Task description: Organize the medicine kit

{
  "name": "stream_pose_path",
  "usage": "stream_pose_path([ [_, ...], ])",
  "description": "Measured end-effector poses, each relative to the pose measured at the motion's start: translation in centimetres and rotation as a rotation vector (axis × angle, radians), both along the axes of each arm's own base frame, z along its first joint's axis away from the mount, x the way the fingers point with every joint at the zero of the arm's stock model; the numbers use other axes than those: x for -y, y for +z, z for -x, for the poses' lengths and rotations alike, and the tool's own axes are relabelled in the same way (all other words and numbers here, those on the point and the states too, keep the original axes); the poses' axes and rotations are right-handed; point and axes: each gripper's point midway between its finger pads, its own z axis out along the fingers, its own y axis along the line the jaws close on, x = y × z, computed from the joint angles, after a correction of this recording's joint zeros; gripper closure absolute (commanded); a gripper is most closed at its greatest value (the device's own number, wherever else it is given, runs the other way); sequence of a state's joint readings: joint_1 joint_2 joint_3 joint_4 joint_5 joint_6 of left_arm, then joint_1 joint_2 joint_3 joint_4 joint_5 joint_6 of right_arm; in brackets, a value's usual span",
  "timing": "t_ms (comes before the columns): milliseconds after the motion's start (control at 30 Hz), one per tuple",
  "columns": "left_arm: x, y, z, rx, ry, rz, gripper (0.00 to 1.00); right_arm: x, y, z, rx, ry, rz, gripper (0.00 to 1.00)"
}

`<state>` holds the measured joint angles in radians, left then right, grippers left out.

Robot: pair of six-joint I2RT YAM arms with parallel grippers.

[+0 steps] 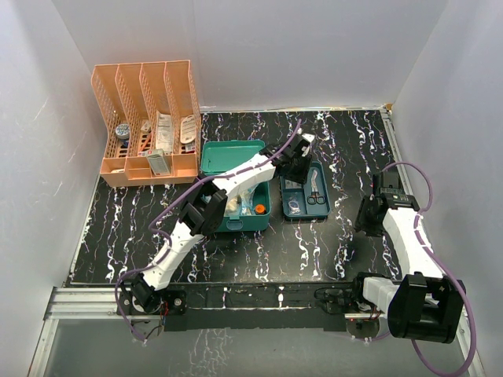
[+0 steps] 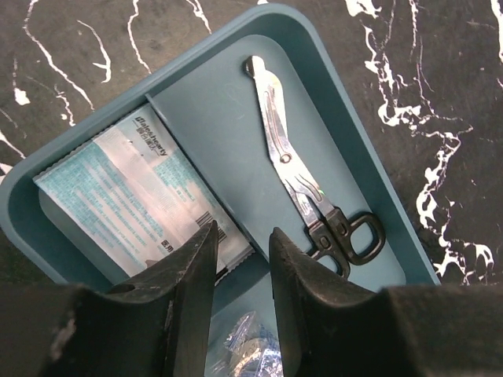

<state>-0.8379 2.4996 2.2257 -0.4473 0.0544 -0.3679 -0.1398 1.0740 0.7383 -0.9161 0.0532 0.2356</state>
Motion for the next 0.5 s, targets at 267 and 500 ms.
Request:
stream_pose_path([
  [267,-0.1,-0.6,-0.7,0.002,0.083,-0.008,0.7,0.0,-0.3,0.4,-0.006,-0.001,-0.001,0.67],
  [500,0.2,-2.2,-0.7,-0.026,0.132,-0.003,0.84,0.0,-0.3,0.4,-0.003,-0.001,0.0,0.67],
])
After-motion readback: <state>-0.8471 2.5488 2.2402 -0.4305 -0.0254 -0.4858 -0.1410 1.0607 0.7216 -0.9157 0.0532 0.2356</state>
